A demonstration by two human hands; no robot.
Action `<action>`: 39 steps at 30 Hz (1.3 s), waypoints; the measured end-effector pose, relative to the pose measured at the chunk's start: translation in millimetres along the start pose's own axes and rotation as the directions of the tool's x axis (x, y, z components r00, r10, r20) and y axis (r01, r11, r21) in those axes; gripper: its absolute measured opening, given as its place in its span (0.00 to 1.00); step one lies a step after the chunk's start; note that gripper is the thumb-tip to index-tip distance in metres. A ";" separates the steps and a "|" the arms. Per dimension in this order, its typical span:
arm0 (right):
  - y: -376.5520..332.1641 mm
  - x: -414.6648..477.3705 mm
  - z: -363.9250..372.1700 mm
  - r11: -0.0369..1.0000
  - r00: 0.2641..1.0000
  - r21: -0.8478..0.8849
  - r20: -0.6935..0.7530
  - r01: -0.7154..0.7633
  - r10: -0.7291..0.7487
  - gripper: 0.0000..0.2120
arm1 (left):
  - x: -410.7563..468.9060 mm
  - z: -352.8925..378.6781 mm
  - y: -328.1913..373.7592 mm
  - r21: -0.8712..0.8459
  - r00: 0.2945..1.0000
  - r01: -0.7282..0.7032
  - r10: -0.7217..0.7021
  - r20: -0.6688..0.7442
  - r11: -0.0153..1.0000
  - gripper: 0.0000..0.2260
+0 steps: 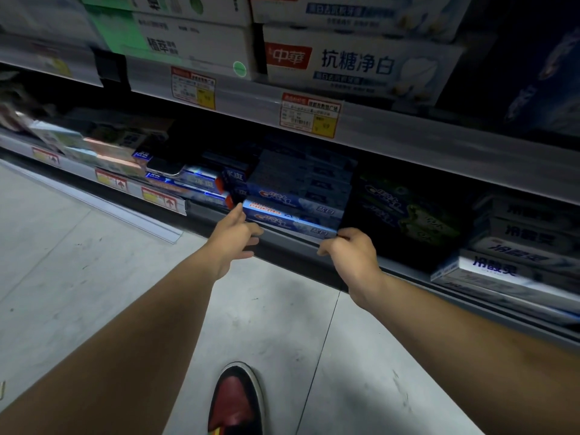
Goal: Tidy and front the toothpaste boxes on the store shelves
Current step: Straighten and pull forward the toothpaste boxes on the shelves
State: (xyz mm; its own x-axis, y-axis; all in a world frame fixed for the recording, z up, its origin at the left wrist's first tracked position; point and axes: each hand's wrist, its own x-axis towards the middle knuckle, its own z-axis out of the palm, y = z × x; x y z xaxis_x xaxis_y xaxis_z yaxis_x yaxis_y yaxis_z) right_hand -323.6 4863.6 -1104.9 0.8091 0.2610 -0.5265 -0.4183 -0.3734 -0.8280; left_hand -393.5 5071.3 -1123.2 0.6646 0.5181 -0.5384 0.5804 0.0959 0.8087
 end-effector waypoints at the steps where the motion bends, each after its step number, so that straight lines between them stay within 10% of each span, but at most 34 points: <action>1: -0.5 0.4 -2.5 1.000 1.000 -0.008 0.009 0.000 0.000 0.16 | -0.2 0.0 1.2 0.013 1.000 0.002 -0.002 0.002 1.000 0.35; 7: -10.0 -7.9 -22.0 0.934 0.992 -0.340 0.095 0.111 -0.083 0.23 | -5.6 -0.9 6.4 0.297 0.998 0.008 0.013 -0.069 0.955 0.32; 17: -55.0 -75.9 -72.7 0.481 0.882 -0.748 0.315 0.458 -0.349 0.31 | -87.3 -5.5 67.6 0.856 0.960 -0.202 0.270 0.077 0.475 0.36; 27: -158.2 -166.7 -117.0 0.550 0.779 -0.641 0.124 0.536 -0.615 0.33 | -172.4 15.2 170.5 0.565 0.792 -0.521 0.610 0.040 0.640 0.18; 35: -187.7 -156.0 -114.4 0.698 0.699 -0.344 -0.144 0.628 -0.701 0.28 | -165.8 12.4 237.1 0.220 0.556 -0.672 0.678 -0.480 0.707 0.13; 39: -199.3 -144.3 -108.5 0.706 0.706 -0.324 -0.140 0.630 -0.694 0.21 | -150.9 11.6 242.8 0.203 0.593 -0.629 0.632 -0.498 0.750 0.23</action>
State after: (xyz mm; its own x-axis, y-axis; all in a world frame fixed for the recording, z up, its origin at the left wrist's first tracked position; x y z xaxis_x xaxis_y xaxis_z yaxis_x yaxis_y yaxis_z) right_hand -312.2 4803.8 -843.0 0.9195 0.3184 0.2303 0.3481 -0.3877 -0.8536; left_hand -347.4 5006.5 -848.4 0.5266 0.7915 0.3101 0.1128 -0.4266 0.8974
